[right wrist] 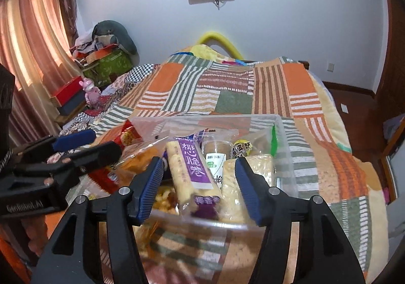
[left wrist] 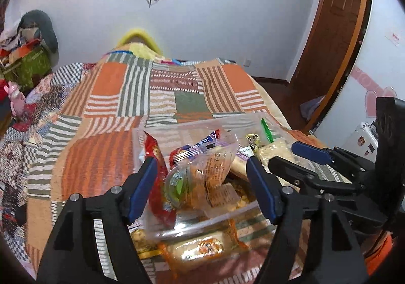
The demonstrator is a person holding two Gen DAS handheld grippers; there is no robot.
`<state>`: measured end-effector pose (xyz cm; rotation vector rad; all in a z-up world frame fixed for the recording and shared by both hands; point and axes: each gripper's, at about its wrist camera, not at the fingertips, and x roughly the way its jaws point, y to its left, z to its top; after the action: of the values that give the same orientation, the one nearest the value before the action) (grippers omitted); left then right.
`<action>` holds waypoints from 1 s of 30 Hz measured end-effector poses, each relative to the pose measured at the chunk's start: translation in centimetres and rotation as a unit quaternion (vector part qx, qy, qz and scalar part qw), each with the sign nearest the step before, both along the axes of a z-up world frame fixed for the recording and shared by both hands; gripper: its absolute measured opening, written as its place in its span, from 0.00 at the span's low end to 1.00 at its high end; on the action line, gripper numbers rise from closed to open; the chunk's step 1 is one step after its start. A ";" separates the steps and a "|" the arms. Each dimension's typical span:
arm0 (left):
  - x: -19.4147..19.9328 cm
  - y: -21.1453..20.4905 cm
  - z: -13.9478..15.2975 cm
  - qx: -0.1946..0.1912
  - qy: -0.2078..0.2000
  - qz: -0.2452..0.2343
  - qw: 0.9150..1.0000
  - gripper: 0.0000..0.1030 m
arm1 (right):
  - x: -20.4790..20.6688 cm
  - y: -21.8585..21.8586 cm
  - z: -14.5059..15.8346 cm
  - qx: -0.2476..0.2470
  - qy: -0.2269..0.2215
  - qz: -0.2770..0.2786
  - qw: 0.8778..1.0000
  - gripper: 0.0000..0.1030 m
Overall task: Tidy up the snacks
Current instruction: 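Lower the pastry into the box with the left gripper while the right lowers the coconut roll, then grasp the yellow chip bag with the left gripper while the right grasps the orange-labelled cake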
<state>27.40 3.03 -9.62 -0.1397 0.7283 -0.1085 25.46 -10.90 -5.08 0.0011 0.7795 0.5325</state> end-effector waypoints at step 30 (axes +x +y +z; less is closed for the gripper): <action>-4.3 10.9 -9.4 0.027 0.103 0.070 0.992 0.84 | -4.3 7.5 -5.8 -0.079 0.082 0.056 0.992 0.86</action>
<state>23.10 13.95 -18.99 -0.1510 0.9238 0.0601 21.13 -3.42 -10.86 -0.1474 0.9849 0.5806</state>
